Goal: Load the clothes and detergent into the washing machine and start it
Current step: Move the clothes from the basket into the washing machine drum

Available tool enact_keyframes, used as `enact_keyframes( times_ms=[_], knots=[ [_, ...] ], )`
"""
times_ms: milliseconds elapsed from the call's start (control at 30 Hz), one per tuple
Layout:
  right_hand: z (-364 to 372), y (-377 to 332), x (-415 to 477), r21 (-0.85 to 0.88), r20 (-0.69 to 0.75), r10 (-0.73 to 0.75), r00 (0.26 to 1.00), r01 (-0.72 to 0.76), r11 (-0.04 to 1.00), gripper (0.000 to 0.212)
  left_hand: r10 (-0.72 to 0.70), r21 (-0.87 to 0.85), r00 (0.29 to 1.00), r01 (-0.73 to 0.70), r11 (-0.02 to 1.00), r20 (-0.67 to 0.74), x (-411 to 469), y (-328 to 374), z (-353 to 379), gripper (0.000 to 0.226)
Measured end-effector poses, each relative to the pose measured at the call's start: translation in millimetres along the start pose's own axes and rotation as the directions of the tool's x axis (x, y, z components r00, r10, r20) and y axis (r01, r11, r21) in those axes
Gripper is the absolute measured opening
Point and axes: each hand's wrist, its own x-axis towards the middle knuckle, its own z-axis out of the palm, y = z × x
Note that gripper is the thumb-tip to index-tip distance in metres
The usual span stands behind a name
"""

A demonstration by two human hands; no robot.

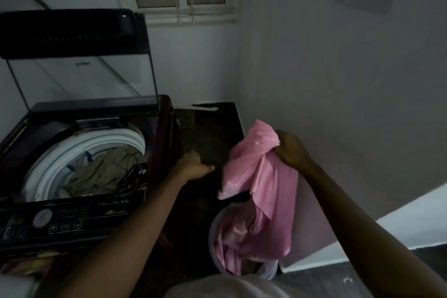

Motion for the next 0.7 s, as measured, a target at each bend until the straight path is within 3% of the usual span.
enact_keyframes(
  times_ms=[33,100,200,300,367,500,633,700],
  knots=[
    [-3.3,-9.3,5.9,-0.031,0.013,-0.05,0.999,0.05,0.998,0.076,0.126,0.007,0.992,-0.126,0.992,-0.017,-2.2,7.1,0.6,0.13],
    [-7.4,-30.5,15.3,-0.086,0.04,-0.153,0.987,0.156,0.984,0.078,0.357,-0.03,0.933,-0.358,0.933,-0.031,-8.7,30.4,6.0,0.14],
    [-11.1,-63.4,29.1,-0.097,0.056,-0.226,0.973,0.231,0.968,0.062,0.494,-0.258,0.867,-0.495,0.83,-0.073,-21.2,71.0,17.1,0.135],
    [-21.2,-88.3,41.4,-0.019,0.025,-0.2,0.979,0.2,0.98,0.046,0.359,-0.54,0.911,-0.409,0.735,-0.202,-29.1,95.1,23.0,0.091],
    [-27.7,-90.3,42.7,0.087,0.032,-0.182,0.983,0.178,0.98,0.028,0.232,-0.641,0.926,-0.375,0.67,-0.299,-27.6,101.3,19.1,0.063],
    [-31.2,-55.3,26.1,0.342,0.074,-0.089,0.993,0.058,0.938,0.067,0.083,-0.684,0.91,-0.363,0.633,-0.407,-23.5,105.5,-10.6,0.036],
    [-2.0,-20.3,-0.2,0.36,0.091,0.084,0.992,-0.111,0.926,0.094,0.033,-0.78,0.902,-0.389,0.49,-0.43,-25.9,117.2,-39.6,0.02],
    [23.1,-11.9,-10.9,0.375,0.165,0.021,0.986,-0.082,0.923,0.097,0.037,-0.835,0.912,-0.391,0.387,-0.409,-29.3,128.9,-49.2,0.016]
  ],
)
